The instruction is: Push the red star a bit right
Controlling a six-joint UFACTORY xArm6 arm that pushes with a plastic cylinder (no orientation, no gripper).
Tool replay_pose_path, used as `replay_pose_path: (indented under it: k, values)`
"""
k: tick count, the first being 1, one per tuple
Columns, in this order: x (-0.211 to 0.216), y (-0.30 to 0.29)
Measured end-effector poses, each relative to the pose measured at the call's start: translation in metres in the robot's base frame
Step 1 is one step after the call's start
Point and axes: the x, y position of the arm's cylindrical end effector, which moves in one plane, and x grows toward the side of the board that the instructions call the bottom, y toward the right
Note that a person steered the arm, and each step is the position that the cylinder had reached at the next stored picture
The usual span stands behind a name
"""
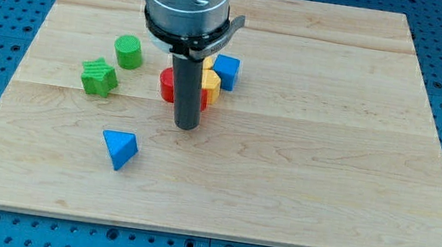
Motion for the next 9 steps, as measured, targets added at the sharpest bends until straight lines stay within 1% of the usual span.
replay_pose_path:
  k: [2, 3, 4, 6, 7, 9]
  values:
    - [0.0, -0.007]
    - [0.0, -0.024]
    - [0.01, -0.038]
    - [-0.019, -0.054]
    - [-0.033, -0.049]
    - [-0.039, -0.027]
